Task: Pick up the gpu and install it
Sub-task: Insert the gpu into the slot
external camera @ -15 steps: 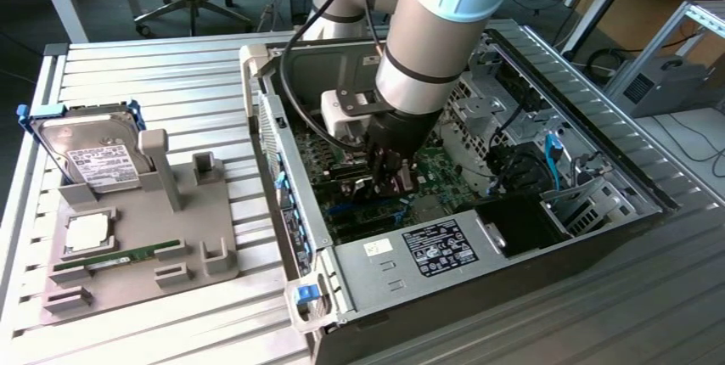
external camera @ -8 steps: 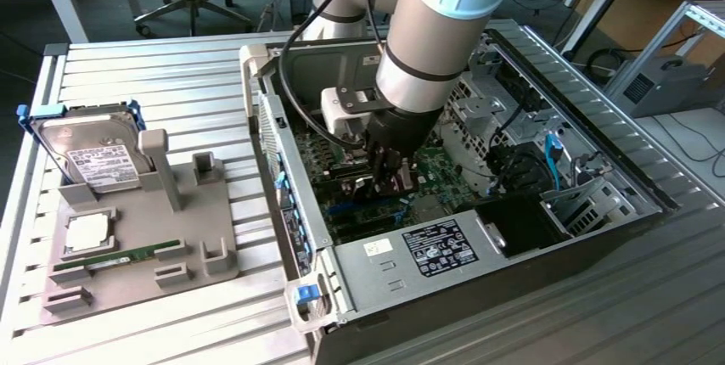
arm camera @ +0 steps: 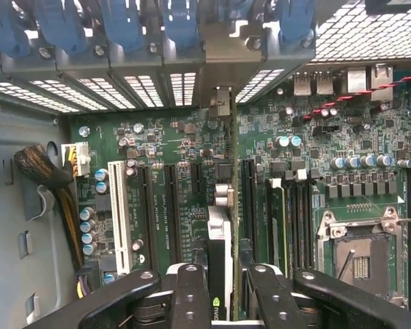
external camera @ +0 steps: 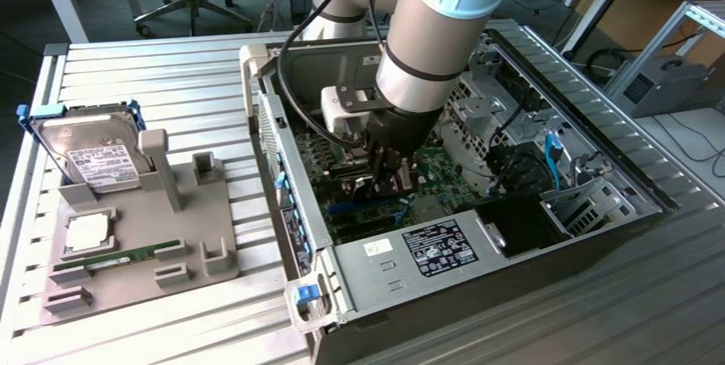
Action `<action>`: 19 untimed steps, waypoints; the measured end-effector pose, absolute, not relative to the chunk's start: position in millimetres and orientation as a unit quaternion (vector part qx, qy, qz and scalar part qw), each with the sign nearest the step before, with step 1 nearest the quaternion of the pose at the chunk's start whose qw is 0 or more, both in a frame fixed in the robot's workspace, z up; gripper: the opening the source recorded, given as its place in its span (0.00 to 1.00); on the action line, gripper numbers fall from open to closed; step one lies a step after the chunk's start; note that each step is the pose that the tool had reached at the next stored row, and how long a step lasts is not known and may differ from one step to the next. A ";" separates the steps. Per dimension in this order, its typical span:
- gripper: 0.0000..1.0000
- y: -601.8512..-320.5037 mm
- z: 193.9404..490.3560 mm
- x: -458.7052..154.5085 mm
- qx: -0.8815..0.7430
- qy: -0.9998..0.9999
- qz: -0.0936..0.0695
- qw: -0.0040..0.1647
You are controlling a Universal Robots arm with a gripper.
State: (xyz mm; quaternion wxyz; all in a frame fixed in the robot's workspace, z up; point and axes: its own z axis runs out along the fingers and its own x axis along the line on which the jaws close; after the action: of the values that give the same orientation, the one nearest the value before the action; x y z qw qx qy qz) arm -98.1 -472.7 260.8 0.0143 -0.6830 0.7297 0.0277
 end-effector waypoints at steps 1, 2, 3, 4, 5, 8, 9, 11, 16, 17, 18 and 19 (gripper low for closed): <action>0.27 -472.7 260.8 -98.1 -0.683 0.730 0.028 0.014; 0.27 -472.7 260.8 -98.1 -0.683 0.730 0.028 0.014; 0.27 -472.7 260.9 -98.1 -0.682 0.730 0.028 0.014; 0.27 -472.7 260.8 -98.1 -0.682 0.730 0.028 0.014; 0.27 -472.7 260.8 -98.1 -0.682 0.730 0.028 0.014; 0.27 -472.7 260.8 -98.1 -0.682 0.730 0.028 0.014; 0.27 -472.7 260.8 -98.1 -0.682 0.730 0.028 0.014; 0.27 -472.7 260.8 -98.1 -0.682 0.730 0.028 0.014; 0.27 -472.6 260.8 -98.1 -0.683 0.730 0.025 0.012; 0.27 -472.6 260.9 -98.1 -0.683 0.730 0.024 0.010; 0.27 -472.7 260.8 -98.1 -0.683 0.730 0.023 0.010; 0.27 -472.7 260.9 -98.1 -0.683 0.730 0.022 0.009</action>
State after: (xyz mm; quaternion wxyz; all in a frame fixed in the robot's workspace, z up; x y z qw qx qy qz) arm -98.1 -472.7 260.9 0.0092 -0.6826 0.7304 0.0223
